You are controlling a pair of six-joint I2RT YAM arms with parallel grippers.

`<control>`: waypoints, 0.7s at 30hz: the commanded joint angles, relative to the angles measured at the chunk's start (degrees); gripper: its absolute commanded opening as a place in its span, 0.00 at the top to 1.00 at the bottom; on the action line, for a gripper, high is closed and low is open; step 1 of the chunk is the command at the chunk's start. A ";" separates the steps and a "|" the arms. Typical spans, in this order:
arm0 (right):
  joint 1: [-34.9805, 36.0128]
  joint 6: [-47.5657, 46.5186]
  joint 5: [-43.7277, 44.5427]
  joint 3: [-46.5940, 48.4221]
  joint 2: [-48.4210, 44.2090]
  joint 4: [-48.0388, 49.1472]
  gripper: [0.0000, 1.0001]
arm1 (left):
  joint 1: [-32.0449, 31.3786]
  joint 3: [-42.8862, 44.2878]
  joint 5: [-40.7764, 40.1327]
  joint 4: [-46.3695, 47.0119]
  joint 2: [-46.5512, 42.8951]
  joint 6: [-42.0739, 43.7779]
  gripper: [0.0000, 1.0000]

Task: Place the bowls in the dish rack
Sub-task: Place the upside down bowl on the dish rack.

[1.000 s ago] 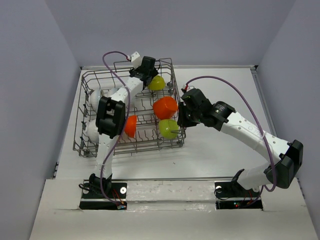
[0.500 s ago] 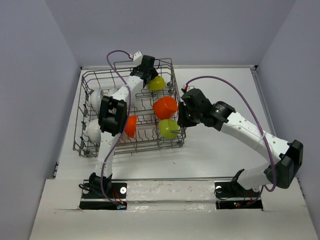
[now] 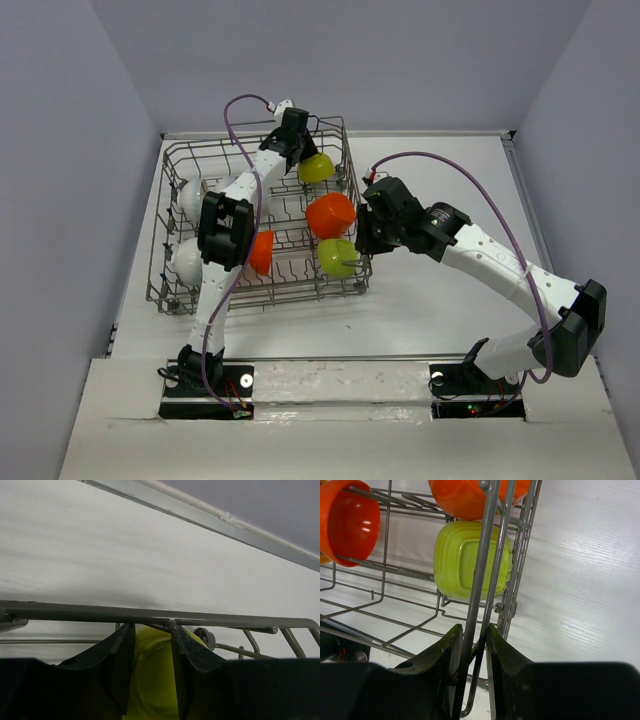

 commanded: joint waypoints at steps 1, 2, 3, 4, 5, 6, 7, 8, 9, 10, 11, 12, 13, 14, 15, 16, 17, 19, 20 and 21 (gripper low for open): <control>1.05 -1.94 -2.72 3.63 -2.33 1.88 0.78 | -0.06 1.25 5.84 -0.26 -1.02 4.26 0.57; 1.05 -1.94 -2.64 3.63 -2.33 1.88 0.78 | -0.06 1.43 6.55 -0.52 -0.93 4.53 0.60; 1.05 -2.03 -2.63 3.72 -2.25 1.97 0.78 | -0.06 1.43 7.77 -0.52 -1.02 4.97 0.60; 1.05 -1.94 -2.72 3.72 -2.16 1.88 0.78 | -0.06 1.43 8.39 -0.61 -1.02 5.75 0.60; 1.05 -2.03 -2.72 3.72 -2.16 1.97 0.78 | -0.06 1.52 8.84 -0.78 -1.02 6.28 0.60; 1.05 -1.94 -2.72 3.80 -2.16 1.97 0.78 | -0.06 1.69 8.84 -1.31 -1.11 6.81 0.61; 1.05 -2.11 -2.64 3.80 -2.16 1.88 0.79 | -0.06 1.69 8.84 -2.09 -1.28 7.25 0.61; 1.05 -2.12 -2.46 3.72 -2.07 1.97 0.78 | -0.06 1.61 8.67 -2.45 -1.37 8.30 0.62; 1.05 -2.03 -2.37 3.89 -1.98 2.06 0.78 | -0.32 1.26 8.32 -2.80 -2.07 8.92 0.62; 1.05 -2.11 -2.37 3.98 -1.90 1.97 0.78 | -0.32 0.73 8.14 -2.89 -2.60 9.45 0.62; 1.05 -2.20 -2.54 4.07 -1.46 1.97 0.78 | -0.41 0.47 8.31 -3.24 -3.21 10.58 0.62; 1.05 -2.20 -2.63 4.24 -1.37 1.97 0.78 | -0.50 0.46 8.31 -3.59 -3.48 11.03 0.62; 1.05 -2.20 -2.81 4.42 -1.11 2.06 0.78 | -0.41 0.81 8.49 -4.03 -3.65 11.56 0.62; 1.05 -2.29 -2.90 4.59 -0.93 2.14 0.78 | -0.50 0.99 8.75 -4.30 -3.83 12.08 0.62; 1.05 -2.20 -2.99 4.68 -0.75 2.14 0.78 | -0.50 1.16 8.84 -5.08 -3.83 12.70 0.62; 1.05 -2.20 -2.99 4.77 -0.58 2.14 0.78 | -0.50 2.21 8.84 -5.79 -3.75 13.66 0.62; 1.05 -2.20 -2.99 4.86 -0.40 2.32 0.78 | -0.50 2.74 9.45 -6.49 -3.66 14.19 0.62; 1.05 -2.29 -2.99 4.95 -0.14 2.32 0.78 | -0.94 3.53 10.51 -7.81 -3.74 16.21 0.60; 1.05 -2.20 -2.99 4.95 -0.05 2.32 0.78 | -1.11 3.80 9.99 -8.34 -3.83 16.83 0.60; 1.05 -2.20 -3.07 5.03 0.12 2.41 0.78 | -1.29 4.06 9.72 -9.21 -4.01 17.62 0.60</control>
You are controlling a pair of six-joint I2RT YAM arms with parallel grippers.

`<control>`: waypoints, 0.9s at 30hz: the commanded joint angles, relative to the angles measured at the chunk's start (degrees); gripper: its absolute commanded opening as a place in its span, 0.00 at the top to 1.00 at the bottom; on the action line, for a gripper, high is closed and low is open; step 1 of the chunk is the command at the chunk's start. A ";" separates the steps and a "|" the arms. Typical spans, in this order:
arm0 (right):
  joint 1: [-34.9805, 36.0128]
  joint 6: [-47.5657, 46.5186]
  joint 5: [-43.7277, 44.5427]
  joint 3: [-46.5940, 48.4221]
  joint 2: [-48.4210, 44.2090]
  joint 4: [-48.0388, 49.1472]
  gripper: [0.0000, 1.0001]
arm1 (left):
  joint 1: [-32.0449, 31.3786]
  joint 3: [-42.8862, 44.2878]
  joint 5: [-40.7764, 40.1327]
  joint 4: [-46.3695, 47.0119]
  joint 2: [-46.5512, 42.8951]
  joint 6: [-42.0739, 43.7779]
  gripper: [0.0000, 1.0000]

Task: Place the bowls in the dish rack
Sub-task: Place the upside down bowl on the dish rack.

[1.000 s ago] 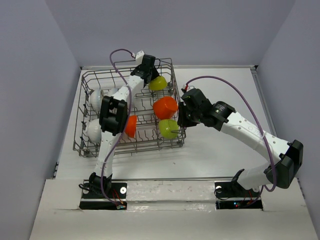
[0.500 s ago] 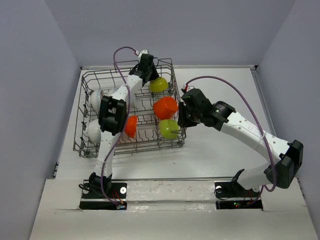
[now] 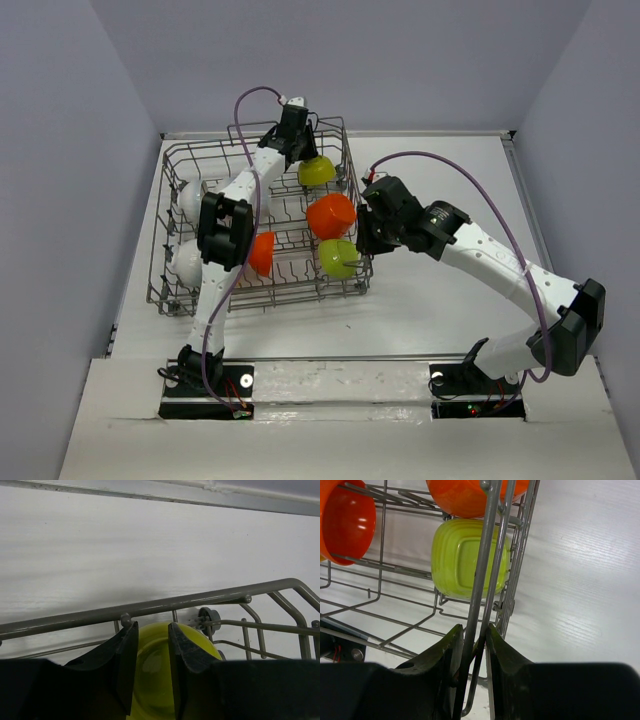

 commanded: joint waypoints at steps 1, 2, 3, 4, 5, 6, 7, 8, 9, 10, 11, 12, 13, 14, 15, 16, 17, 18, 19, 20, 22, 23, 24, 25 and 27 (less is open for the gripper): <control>1.05 -1.68 -3.10 4.25 -0.20 3.85 0.78 | -1.88 3.04 0.48 -7.43 -4.05 6.69 0.60; 1.05 -1.59 -3.10 4.42 -0.11 3.85 0.78 | -2.32 3.65 -0.75 -9.00 -4.05 7.32 0.59; 1.05 -1.59 -3.10 4.51 0.06 3.76 0.78 | -2.41 5.05 -1.11 -9.71 -3.97 7.93 0.58; 1.05 -1.50 -3.01 4.60 0.32 3.76 0.78 | -2.58 5.41 -0.94 -10.24 -3.88 8.98 0.56; 1.05 -1.59 -3.18 4.86 0.50 3.59 0.78 | -2.50 5.76 -0.16 -11.29 -3.70 9.34 0.56; 1.05 -1.42 -3.18 4.86 0.50 3.67 0.78 | -2.58 6.64 -0.15 -11.91 -3.53 9.69 0.55; 1.05 -1.50 -3.18 4.95 0.59 3.59 0.78 | -2.59 6.91 0.02 -12.44 -3.26 10.04 0.55; 1.05 -1.42 -3.18 5.04 0.68 3.59 0.78 | -2.50 7.17 0.46 -12.96 -3.09 11.00 0.55; 1.05 -1.33 -3.18 5.04 0.68 3.59 0.78 | -2.58 7.26 0.81 -13.84 -2.82 11.36 0.55; 1.05 -1.33 -3.18 5.13 0.68 3.59 0.78 | -2.59 7.35 0.82 -14.28 -2.73 11.71 0.55; 1.05 -1.24 -3.10 5.04 0.68 3.67 0.78 | -2.67 7.18 0.99 -14.55 -2.65 11.98 0.55; 1.05 -1.33 -3.10 5.13 0.77 3.68 0.78 | -2.67 7.00 1.25 -14.72 -2.73 12.24 0.55; 1.05 -1.24 -3.18 5.13 0.94 3.59 0.78 | -2.76 6.74 1.26 -15.16 -2.73 12.85 0.55; 1.05 -1.24 -3.18 5.13 0.94 3.59 0.78 | -2.85 6.39 1.26 -15.34 -2.91 13.12 0.55; 1.05 -1.24 -3.27 5.13 1.12 3.67 0.78 | -2.94 6.03 1.26 -15.43 -3.08 13.38 0.55; 1.05 -1.15 -3.27 5.13 1.12 3.59 0.78 | -3.02 5.42 1.26 -15.43 -3.26 14.08 0.55; 1.05 -1.15 -3.18 5.13 1.12 3.59 0.78 | -3.11 5.24 1.26 -15.43 -3.78 14.35 0.54; 1.05 -1.24 -3.10 5.13 1.21 3.59 0.78 | -3.29 5.15 1.26 -15.43 -3.88 14.79 0.54; 1.05 -1.24 -3.10 5.04 1.29 3.59 0.78 | -3.38 5.33 1.26 -16.04 -3.96 15.23 0.53; 1.05 -1.24 -3.18 5.13 1.47 3.76 0.78 | -3.55 5.76 1.26 -16.48 -3.88 15.93 0.53; 1.05 -1.24 -3.10 5.04 1.73 3.68 0.78 | -3.55 6.55 1.26 -17.10 -3.96 16.63 0.53; 1.05 -1.24 -3.01 5.04 1.82 3.76 0.78 | -3.73 6.73 1.26 -17.36 -4.05 17.51 0.52; 1.05 -1.15 -2.83 5.04 1.82 3.85 0.78 | -3.82 6.65 1.52 -17.89 -4.14 17.87 0.52; 1.05 -1.06 -2.74 5.04 1.82 3.85 0.78 | -3.90 6.73 3.26 -18.24 -4.05 18.30 0.51; 1.05 -1.06 -2.74 5.04 2.08 3.94 0.78 | -3.99 6.56 4.07 -19.03 -4.31 19.53 0.51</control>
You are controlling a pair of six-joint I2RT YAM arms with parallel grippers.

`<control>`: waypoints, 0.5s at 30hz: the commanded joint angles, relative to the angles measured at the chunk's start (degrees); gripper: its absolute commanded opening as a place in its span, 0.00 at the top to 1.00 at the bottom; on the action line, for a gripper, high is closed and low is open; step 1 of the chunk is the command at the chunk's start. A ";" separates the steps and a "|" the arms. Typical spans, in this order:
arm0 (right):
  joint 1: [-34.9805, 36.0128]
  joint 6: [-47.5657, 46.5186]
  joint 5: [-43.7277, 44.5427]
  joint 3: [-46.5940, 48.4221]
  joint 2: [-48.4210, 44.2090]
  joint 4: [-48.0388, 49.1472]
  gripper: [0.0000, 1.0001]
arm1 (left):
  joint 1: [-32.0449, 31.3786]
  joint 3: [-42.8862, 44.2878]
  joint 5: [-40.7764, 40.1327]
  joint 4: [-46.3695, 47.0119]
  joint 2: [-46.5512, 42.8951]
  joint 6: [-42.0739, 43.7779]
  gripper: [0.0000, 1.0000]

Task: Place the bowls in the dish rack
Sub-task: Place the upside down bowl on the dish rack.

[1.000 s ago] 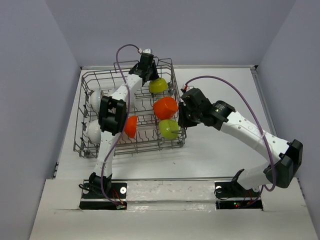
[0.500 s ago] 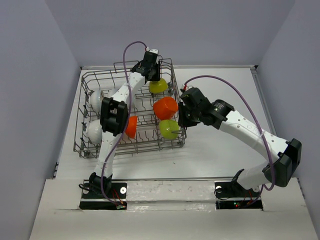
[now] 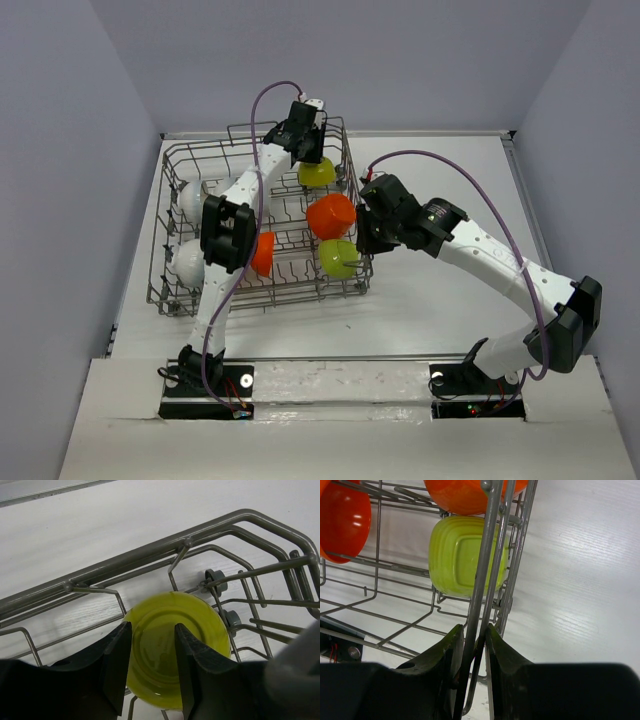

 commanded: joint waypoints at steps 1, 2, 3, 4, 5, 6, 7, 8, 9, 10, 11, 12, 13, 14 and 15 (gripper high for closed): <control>1.00 -0.74 -2.81 3.20 0.71 5.99 0.78 | -1.67 1.14 3.85 -8.15 -3.86 4.11 0.51; 1.00 -0.74 -2.81 3.20 0.80 6.08 0.78 | -1.76 0.53 3.67 -8.32 -3.94 4.28 0.51; 1.00 -0.82 -2.98 3.29 0.97 6.08 0.78 | -1.76 0.09 3.85 -8.15 -4.38 4.72 0.51; 1.00 -0.74 -3.16 3.12 1.06 6.17 0.78 | -1.76 -1.31 4.20 -7.89 -4.73 4.81 0.51; 1.00 -0.74 -3.25 3.12 1.15 6.26 0.78 | -1.76 -2.02 4.81 -7.54 -5.35 5.16 0.51; 1.00 -0.65 -3.25 3.03 1.15 6.34 0.78 | -1.76 -2.63 5.16 -7.45 -5.53 5.25 0.51; 1.00 -0.65 -3.25 2.94 1.15 6.26 0.78 | -1.85 -3.69 5.51 -7.36 -5.79 5.43 0.51; 1.00 -0.73 -3.25 2.94 1.15 6.43 0.78 | -1.85 -4.04 5.43 -7.36 -6.05 5.60 0.51; 1.00 -0.65 -3.25 3.03 1.15 6.43 0.78 | -1.94 -4.31 5.43 -7.36 -6.14 5.69 0.51; 1.00 -0.65 -3.25 3.11 1.15 6.35 0.78 | -1.94 -4.92 5.52 -7.36 -6.32 5.69 0.51; 1.00 -0.73 -3.25 3.12 1.15 6.35 0.78 | -2.03 -5.36 5.78 -7.18 -6.41 5.78 0.51; 1.00 -0.65 -3.16 3.12 1.23 6.26 0.78 | -2.03 -5.97 5.87 -7.10 -6.84 5.78 0.51; 1.00 -0.73 -3.07 3.12 1.24 6.34 0.78 | -2.11 -6.33 5.96 -7.01 -7.02 5.87 0.51; 1.00 -0.74 -3.07 3.20 1.24 6.35 0.77 | -2.29 -6.51 6.48 -7.09 -7.20 5.78 0.51; 1.00 -0.74 -2.99 3.20 1.32 6.35 0.78 | -2.29 -6.77 6.57 -7.01 -7.37 5.78 0.51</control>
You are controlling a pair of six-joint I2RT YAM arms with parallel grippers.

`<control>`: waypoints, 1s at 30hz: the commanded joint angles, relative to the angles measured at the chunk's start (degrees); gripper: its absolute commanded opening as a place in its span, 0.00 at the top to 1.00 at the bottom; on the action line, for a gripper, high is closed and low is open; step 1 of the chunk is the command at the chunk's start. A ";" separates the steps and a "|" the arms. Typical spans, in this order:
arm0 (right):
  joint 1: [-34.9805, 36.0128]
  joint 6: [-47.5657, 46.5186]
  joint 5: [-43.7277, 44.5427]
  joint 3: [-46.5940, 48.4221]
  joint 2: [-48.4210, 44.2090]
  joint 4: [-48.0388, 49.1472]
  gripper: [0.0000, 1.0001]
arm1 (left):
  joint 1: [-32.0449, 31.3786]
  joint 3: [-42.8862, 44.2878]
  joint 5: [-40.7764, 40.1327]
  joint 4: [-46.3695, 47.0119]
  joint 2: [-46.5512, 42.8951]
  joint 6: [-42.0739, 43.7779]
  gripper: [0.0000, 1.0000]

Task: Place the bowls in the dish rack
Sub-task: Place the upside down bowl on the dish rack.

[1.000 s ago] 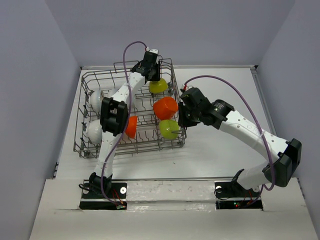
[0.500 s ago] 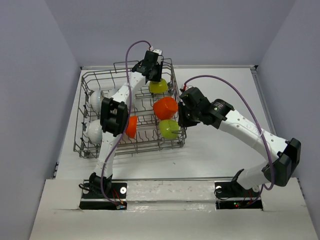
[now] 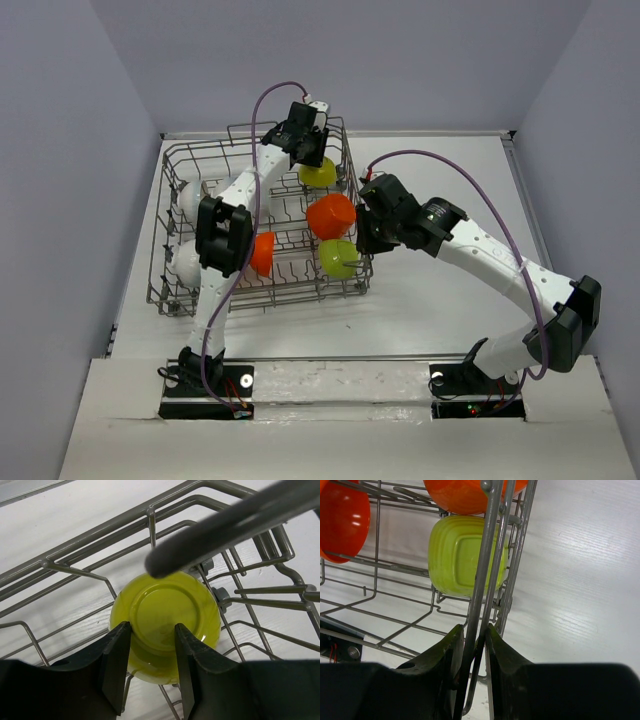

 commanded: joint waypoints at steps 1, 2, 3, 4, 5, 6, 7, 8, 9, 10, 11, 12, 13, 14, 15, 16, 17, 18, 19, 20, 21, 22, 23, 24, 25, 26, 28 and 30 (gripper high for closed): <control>1.00 -0.71 -3.03 2.88 1.08 6.56 0.77 | -1.55 -2.62 3.55 -6.35 -3.37 1.15 0.51; 1.00 -0.71 -3.03 2.88 1.17 6.65 0.77 | -1.55 -2.79 3.56 -6.35 -3.37 1.15 0.51; 1.00 -0.80 -3.12 2.96 1.26 6.65 0.77 | -1.55 -2.80 4.08 -6.44 -3.20 2.45 0.51; 1.00 -0.80 -3.20 3.05 1.35 6.65 0.77 | -1.55 -2.97 4.61 -6.61 -3.02 2.81 0.51; 1.00 -0.80 -3.20 3.05 1.43 6.65 0.77 | -1.46 -2.97 5.22 -6.79 -2.94 3.16 0.51; 1.00 -0.80 -3.29 3.05 1.44 6.74 0.78 | -1.55 -3.06 6.70 -6.96 -2.85 3.34 0.51; 1.00 -0.80 -3.21 3.05 1.44 6.65 0.77 | -1.64 -3.32 7.33 -6.88 -2.85 3.52 0.51; 1.00 -0.80 -3.12 2.96 1.44 6.65 0.77 | -1.64 -3.58 7.60 -6.97 -2.76 3.78 0.51; 1.00 -0.98 -3.03 3.05 1.44 6.65 0.77 | -1.64 -3.67 7.51 -7.05 -2.67 3.78 0.51; 1.00 -0.98 -3.12 3.14 1.52 6.65 0.77 | -1.72 -3.85 7.68 -7.14 -2.58 3.87 0.51; 1.00 -0.98 -3.12 3.05 1.52 6.65 0.77 | -1.81 -4.02 7.86 -7.14 -2.67 3.96 0.51; 1.00 -0.98 -3.12 3.05 1.61 6.65 0.77 | -1.81 -4.20 8.73 -7.23 -2.58 4.22 0.51; 1.00 -0.98 -3.12 3.05 1.61 6.65 0.77 | -1.99 -4.38 9.09 -7.23 -2.58 4.31 0.51; 1.00 -1.06 -3.12 3.05 1.61 6.65 0.77 | -1.99 -4.73 9.35 -7.14 -2.67 4.31 0.51; 1.00 -1.07 -3.12 3.05 1.61 6.74 0.77 | -1.99 -4.82 9.79 -7.23 -2.67 4.40 0.51; 1.00 -1.07 -3.12 3.05 1.61 6.65 0.77 | -2.07 -5.08 9.88 -7.40 -2.67 4.48 0.51; 1.00 -1.07 -3.20 2.96 1.61 6.65 0.77 | -2.16 -5.26 10.14 -7.41 -2.67 4.49 0.51; 1.00 -1.07 -3.20 3.05 1.70 6.65 0.77 | -2.16 -5.52 10.32 -7.41 -2.84 4.49 0.51; 1.00 -1.07 -3.12 3.05 1.70 6.74 0.77 | -2.16 -5.78 10.67 -7.41 -2.85 4.57 0.51; 1.00 -1.15 -3.12 2.96 1.70 6.65 0.77 | -2.25 -6.22 11.02 -7.32 -3.02 4.66 0.51; 1.00 -1.15 -3.03 2.96 1.79 6.65 0.77 | -2.25 -6.49 11.90 -7.23 -3.28 4.75 0.51; 1.00 -1.15 -3.03 2.96 1.87 6.74 0.77 | -2.34 -6.92 12.08 -7.14 -3.37 4.75 0.51; 1.00 -1.24 -3.03 3.05 1.87 6.83 0.77 | -2.43 -7.28 12.08 -7.06 -3.46 4.75 0.51; 1.00 -1.15 -3.12 2.96 1.96 6.91 0.77 | -2.43 -7.71 12.08 -6.79 -3.72 4.58 0.51; 1.00 -1.24 -3.29 3.05 2.05 6.92 0.77 | -2.43 -8.41 12.08 -6.53 -3.81 4.49 0.51; 1.00 -1.24 -3.29 2.96 2.05 6.92 0.77 | -2.43 -8.77 12.08 -6.53 -3.90 4.31 0.51; 1.00 -1.24 -3.29 2.70 1.96 7.09 0.77 | -2.51 -9.47 12.61 -6.35 -4.07 4.22 0.51; 1.00 -1.24 -3.38 2.70 1.96 7.26 0.77 | -2.69 -10.53 12.52 -5.83 -4.25 4.22 0.51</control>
